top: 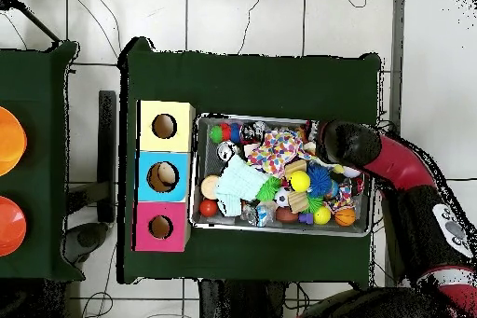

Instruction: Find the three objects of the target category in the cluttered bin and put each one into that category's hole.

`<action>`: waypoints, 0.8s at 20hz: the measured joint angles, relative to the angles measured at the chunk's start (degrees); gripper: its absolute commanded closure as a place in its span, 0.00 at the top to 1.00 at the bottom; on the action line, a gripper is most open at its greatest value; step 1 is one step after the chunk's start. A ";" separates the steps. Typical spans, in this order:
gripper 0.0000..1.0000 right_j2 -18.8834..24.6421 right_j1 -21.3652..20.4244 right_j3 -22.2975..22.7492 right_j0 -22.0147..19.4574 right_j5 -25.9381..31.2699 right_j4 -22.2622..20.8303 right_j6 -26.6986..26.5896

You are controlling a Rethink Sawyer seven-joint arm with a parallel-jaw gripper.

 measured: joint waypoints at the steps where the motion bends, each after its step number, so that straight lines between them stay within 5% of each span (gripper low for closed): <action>1: 1.00 -0.02 0.01 -0.03 0.04 0.01 -0.01 0.00; 11: 1.00 -0.39 -0.06 -0.12 0.40 0.00 -0.01 0.00; 12: 0.00 -0.36 -0.06 -0.13 0.44 0.06 0.01 0.00; 16: 0.00 -0.36 -0.06 -0.13 0.48 0.11 0.01 0.00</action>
